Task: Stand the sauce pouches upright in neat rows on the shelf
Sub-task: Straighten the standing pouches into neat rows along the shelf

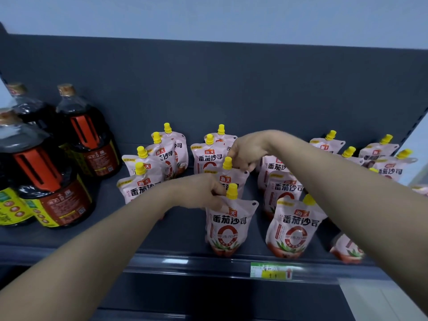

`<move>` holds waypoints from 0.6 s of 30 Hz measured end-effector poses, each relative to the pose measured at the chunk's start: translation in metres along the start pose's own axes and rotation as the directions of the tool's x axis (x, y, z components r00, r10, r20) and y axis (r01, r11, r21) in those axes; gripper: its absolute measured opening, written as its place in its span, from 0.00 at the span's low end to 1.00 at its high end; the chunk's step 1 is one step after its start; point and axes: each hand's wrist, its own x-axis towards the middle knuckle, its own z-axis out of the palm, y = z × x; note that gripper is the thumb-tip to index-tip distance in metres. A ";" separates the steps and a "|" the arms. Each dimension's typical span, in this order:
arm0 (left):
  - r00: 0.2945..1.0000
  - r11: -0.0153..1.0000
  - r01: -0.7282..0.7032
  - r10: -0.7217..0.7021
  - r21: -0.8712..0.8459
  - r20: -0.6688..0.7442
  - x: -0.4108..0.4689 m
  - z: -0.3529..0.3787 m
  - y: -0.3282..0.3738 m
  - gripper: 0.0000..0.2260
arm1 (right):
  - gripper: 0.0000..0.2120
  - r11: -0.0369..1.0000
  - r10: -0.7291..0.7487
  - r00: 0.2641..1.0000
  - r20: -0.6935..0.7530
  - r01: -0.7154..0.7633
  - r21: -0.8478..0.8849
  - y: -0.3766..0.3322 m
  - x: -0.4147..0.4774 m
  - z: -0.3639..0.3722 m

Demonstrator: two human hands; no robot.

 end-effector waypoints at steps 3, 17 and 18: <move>0.996 0.976 0.018 -0.036 -0.219 -0.079 -0.011 -0.023 0.001 0.11 | 0.14 0.995 -0.015 0.997 -0.073 0.023 0.099 0.007 0.000 -0.019; 0.785 0.949 0.307 -0.292 -0.066 -0.546 0.085 -0.066 -0.048 0.14 | 0.10 0.995 0.003 0.938 -0.347 -0.037 -0.091 0.035 0.073 -0.035; 0.791 0.949 0.307 -0.297 -0.074 -0.535 0.090 -0.066 -0.052 0.12 | 0.08 0.994 -0.003 0.944 -0.329 -0.034 -0.104 0.038 0.079 -0.036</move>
